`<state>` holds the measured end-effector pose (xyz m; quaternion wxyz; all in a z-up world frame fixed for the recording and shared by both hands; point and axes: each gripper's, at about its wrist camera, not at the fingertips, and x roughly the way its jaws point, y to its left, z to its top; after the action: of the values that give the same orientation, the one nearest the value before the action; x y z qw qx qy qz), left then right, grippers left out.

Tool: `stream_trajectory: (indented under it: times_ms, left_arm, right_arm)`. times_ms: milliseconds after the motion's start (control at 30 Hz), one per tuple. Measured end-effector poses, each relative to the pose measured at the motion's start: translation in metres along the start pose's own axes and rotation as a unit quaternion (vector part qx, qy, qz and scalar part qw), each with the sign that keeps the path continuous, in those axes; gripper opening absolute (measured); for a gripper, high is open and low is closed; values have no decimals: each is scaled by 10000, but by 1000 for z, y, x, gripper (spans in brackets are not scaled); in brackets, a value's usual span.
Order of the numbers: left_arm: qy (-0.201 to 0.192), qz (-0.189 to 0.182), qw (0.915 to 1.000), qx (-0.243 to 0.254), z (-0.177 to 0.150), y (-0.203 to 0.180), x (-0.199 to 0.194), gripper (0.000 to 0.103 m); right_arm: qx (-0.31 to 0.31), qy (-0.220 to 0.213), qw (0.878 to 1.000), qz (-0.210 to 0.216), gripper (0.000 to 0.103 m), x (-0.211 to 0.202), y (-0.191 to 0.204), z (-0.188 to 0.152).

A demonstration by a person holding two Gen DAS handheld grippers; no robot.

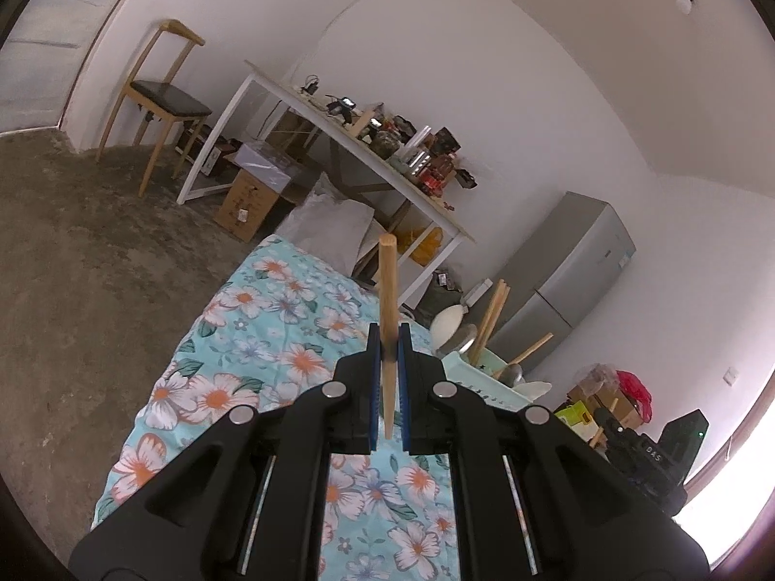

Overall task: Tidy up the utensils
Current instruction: 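Carry both upright chopsticks over the mint holder with both grippers, then lower the left gripper's chopstick into the holder and open the left gripper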

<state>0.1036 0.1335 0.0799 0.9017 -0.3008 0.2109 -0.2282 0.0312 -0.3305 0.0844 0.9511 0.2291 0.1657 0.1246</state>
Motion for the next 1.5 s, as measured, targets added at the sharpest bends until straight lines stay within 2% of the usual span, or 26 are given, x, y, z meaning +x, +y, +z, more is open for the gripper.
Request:
stream_trajectory:
  times_ms: [367,567,800,967,1200,1500]
  left_arm:
    - [-152,-658,9971,357,15,-52,-8,5]
    - [-256,-1348,9894,478,32,-92,-5,5]
    - [-364,-1786,9796,850,43,-145,26,5]
    - [-218,-1605,9797,1183,35,-168,68,5]
    - [-213,-901,9771,1915,6,-188,121,5]
    - [-143,-475,9734,2235,-17,-189,163,5]
  right_arm:
    - [-145,-275,9994,134,6,-13,11,14]
    - [-147,-483,9986,169,6,-29,10,24]
    - [-15,-646,9977,199,6,-41,-1,31]
    - [2,-675,9976,169,6,-43,-6,32]
    - [9,-611,9980,133,6,-38,-15,31]
    - [133,-500,9986,140,6,-31,-29,28]
